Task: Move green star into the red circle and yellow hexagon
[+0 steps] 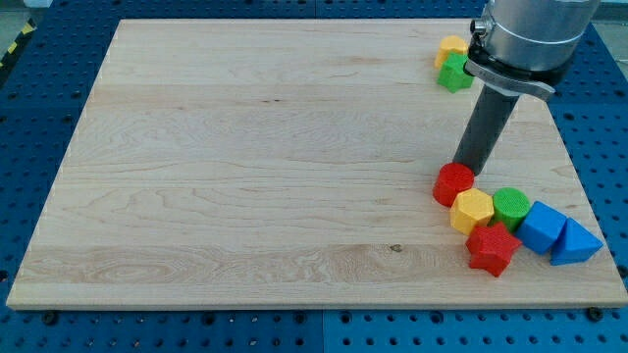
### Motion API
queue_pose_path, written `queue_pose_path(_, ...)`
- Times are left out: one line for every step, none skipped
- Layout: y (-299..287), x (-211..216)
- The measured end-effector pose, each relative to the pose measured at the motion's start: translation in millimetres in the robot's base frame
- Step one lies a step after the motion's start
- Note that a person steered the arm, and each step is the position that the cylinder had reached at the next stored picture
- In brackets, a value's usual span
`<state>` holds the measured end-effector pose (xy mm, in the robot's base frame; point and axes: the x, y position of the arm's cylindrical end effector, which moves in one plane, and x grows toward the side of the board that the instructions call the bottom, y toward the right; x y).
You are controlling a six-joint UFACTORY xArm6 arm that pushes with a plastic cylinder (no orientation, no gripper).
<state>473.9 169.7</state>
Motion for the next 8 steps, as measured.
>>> queue_pose_path(-11, -37)
queue_pose_path(-25, -91)
queue_pose_path(-37, -142)
queue_pose_path(-40, -146)
queue_pose_path(-51, -205)
queue_pose_path(-31, -242)
queue_pose_path(6, -237)
queue_pose_path(6, -233)
